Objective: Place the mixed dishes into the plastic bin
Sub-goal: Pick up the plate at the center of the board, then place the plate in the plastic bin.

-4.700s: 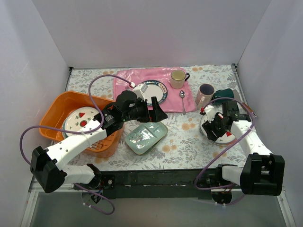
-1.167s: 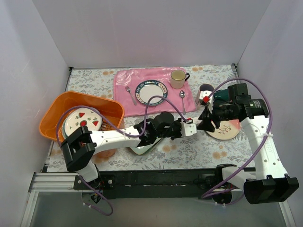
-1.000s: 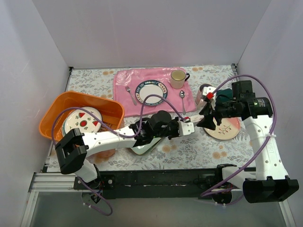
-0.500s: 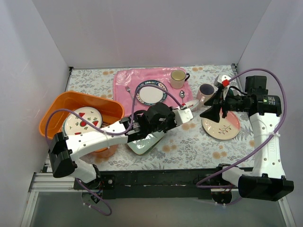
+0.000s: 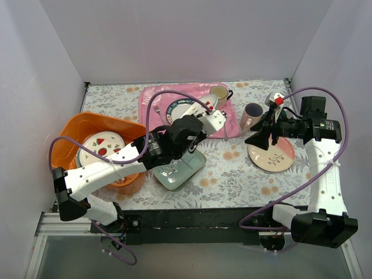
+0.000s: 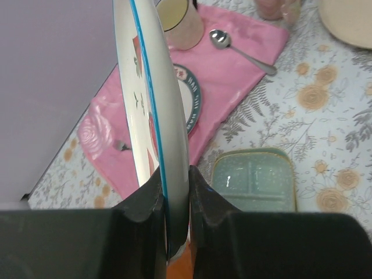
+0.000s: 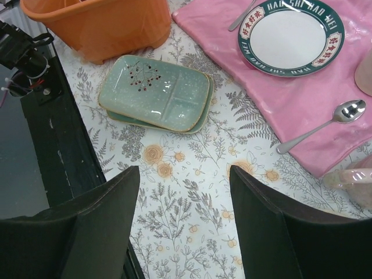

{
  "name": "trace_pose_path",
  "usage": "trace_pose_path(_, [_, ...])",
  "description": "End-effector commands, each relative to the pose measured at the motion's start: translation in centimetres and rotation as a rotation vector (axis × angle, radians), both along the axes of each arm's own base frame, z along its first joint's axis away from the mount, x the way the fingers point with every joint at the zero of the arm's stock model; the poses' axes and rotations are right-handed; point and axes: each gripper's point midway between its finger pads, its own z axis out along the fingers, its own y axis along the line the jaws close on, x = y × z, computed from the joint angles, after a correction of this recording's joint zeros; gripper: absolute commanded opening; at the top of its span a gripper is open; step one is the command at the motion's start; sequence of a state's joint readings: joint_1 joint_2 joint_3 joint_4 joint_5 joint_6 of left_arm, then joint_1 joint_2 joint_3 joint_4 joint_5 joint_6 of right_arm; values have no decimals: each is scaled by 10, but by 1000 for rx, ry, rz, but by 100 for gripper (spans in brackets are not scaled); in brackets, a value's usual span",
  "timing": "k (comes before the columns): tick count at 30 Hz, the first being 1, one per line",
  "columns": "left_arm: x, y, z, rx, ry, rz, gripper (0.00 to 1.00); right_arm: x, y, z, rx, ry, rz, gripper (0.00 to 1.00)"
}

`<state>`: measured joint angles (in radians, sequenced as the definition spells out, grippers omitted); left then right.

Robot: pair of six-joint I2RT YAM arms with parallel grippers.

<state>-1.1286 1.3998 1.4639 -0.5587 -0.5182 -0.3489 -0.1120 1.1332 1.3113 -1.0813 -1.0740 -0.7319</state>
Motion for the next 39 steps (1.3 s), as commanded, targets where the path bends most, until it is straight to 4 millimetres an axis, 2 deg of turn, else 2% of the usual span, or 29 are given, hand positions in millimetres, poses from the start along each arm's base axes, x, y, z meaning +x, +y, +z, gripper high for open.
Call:
trace_pose_path(1, [12,45,64,-79,-132,198,0,1,0,2,16,-28,-4,71])
trace_pose_path(15, [25,121,47,33,-172,467,0,0,-2,-17,4,-2,-17,71])
trace_pose_path(19, [40,152,31,55,-132,568,0,-1,-2,-19,3,0,-20,71])
trace_pose_path(25, [52,198,7,82,-96,709,0,-3,-4,-24,-9,1,-24,71])
trace_pose_path(34, [56,275,-26,100,-41,910,0,-3,-4,-29,-14,3,-25,71])
trace_pose_path(39, [53,302,-47,105,-6,974,0,-3,-5,-32,-15,5,-26,71])
